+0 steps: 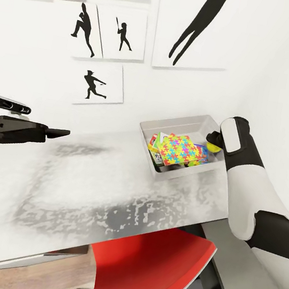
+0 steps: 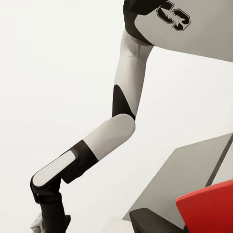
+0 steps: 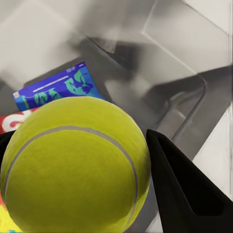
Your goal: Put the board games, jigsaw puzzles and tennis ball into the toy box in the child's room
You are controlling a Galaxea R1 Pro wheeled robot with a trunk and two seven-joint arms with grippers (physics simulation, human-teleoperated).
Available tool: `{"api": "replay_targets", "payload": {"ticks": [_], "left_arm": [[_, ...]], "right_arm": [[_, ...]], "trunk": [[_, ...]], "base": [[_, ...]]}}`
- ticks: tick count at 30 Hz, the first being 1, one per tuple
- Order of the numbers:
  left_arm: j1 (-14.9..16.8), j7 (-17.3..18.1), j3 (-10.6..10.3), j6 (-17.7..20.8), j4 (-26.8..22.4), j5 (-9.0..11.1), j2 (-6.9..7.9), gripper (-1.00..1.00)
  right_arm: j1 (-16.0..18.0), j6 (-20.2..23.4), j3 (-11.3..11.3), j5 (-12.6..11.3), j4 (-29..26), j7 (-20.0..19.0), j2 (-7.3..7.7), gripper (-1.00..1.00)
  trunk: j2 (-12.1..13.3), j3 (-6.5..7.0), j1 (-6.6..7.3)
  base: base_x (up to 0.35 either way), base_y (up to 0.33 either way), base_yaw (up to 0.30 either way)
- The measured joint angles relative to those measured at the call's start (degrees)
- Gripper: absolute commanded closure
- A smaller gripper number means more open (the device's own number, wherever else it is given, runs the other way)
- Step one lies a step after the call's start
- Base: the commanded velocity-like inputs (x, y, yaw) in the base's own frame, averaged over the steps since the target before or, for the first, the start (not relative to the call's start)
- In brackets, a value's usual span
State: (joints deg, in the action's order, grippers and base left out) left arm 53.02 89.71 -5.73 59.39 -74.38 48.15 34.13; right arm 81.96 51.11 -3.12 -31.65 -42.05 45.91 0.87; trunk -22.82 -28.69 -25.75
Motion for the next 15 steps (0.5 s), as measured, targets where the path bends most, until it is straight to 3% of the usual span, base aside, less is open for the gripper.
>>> {"api": "replay_targets", "payload": {"ticks": [7,8,15], "left_arm": [[0.0,0.0,0.0,0.0,0.0,0.1,0.07,-1.00],[0.0,0.0,0.0,0.0,0.0,0.1,0.08,-1.00],[0.0,0.0,0.1,0.0,0.0,0.1,0.78,-1.00]], "right_arm": [[0.0,0.1,-0.2,-0.3,0.1,0.0,0.66,1.00],[0.0,0.0,-0.2,-0.4,0.1,0.0,0.67,-1.00],[0.0,0.0,-0.2,-0.6,0.1,0.1,0.76,-1.00]], "trunk": [[0.0,0.00,0.00],[0.0,0.00,0.00],[0.0,0.00,0.00]], "base": [[0.000,0.000,0.000],[0.000,0.000,0.000],[0.000,0.000,0.000]]}}
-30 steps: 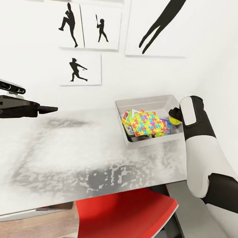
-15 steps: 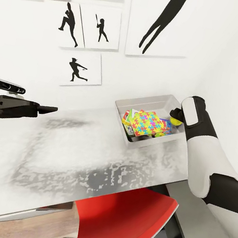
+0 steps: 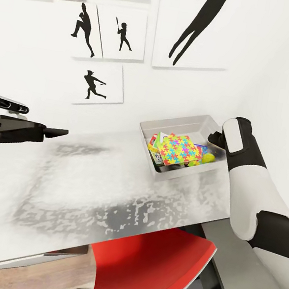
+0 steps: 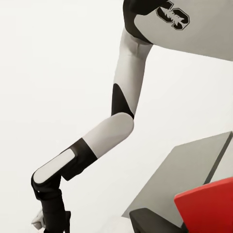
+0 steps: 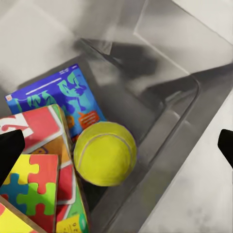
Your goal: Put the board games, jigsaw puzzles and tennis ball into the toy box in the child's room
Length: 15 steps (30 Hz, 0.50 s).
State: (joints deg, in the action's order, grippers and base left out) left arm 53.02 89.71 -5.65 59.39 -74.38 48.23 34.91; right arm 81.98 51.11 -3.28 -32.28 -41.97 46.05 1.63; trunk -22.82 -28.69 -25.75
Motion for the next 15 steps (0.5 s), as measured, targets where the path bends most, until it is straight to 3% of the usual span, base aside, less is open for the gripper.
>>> {"api": "replay_targets", "payload": {"ticks": [15], "left_arm": [[0.0,0.0,0.3,0.0,0.0,0.1,0.35,-1.00]], "right_arm": [[0.0,0.0,0.0,-0.2,0.0,0.0,-0.05,-1.00]], "trunk": [[0.0,0.00,0.00]], "base": [[0.000,0.000,0.000]]}}
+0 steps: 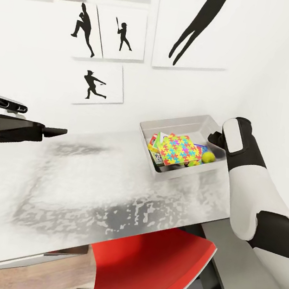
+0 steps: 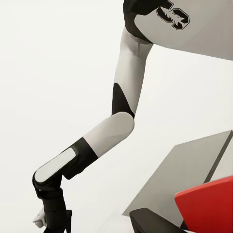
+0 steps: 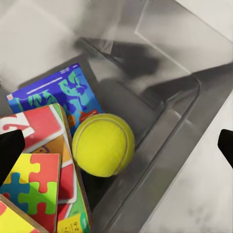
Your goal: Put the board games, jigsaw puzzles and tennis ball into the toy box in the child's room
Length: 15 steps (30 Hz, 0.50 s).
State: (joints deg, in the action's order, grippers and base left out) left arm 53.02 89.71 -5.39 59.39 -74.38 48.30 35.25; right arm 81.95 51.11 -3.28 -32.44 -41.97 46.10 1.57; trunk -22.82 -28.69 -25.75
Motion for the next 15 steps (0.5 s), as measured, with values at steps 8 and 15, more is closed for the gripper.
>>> {"api": "replay_targets", "payload": {"ticks": [8,15], "left_arm": [[0.0,0.0,0.0,0.0,0.0,0.0,0.02,-1.00],[0.0,0.0,0.0,0.0,0.0,0.0,0.02,-1.00]], "right_arm": [[-0.3,-0.2,0.0,0.0,-0.7,-0.6,0.06,-1.00],[-0.4,-0.3,-0.1,0.0,-0.8,-0.7,-0.05,-1.00]], "trunk": [[0.0,0.00,0.00],[0.0,0.00,0.00]], "base": [[0.000,0.000,0.000],[0.000,0.000,0.000]]}}
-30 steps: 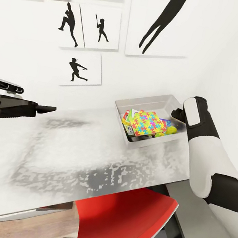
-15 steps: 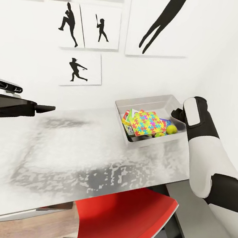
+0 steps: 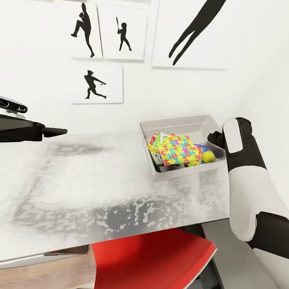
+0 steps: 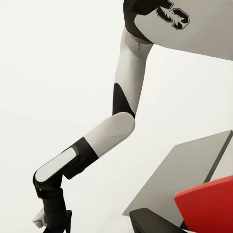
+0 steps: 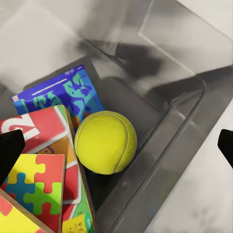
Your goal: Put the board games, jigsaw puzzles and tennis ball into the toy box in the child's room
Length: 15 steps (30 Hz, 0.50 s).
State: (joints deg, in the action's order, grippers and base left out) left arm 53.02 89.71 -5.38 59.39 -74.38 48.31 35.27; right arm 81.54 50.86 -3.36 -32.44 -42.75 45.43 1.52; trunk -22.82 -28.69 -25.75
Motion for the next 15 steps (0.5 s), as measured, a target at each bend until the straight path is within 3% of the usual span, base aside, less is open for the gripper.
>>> {"api": "replay_targets", "payload": {"ticks": [9,15], "left_arm": [[0.0,0.0,0.0,0.0,0.0,0.1,0.00,-1.00],[0.0,0.0,0.0,0.0,0.0,0.1,0.00,-1.00]], "right_arm": [[0.1,0.0,0.0,0.0,0.0,0.2,-0.04,-1.00],[0.0,0.1,0.0,-0.1,0.0,0.6,-0.05,-1.00]], "trunk": [[0.0,0.14,0.00],[0.0,0.53,0.00]], "base": [[0.000,0.000,-0.006],[0.000,0.000,-0.099]]}}
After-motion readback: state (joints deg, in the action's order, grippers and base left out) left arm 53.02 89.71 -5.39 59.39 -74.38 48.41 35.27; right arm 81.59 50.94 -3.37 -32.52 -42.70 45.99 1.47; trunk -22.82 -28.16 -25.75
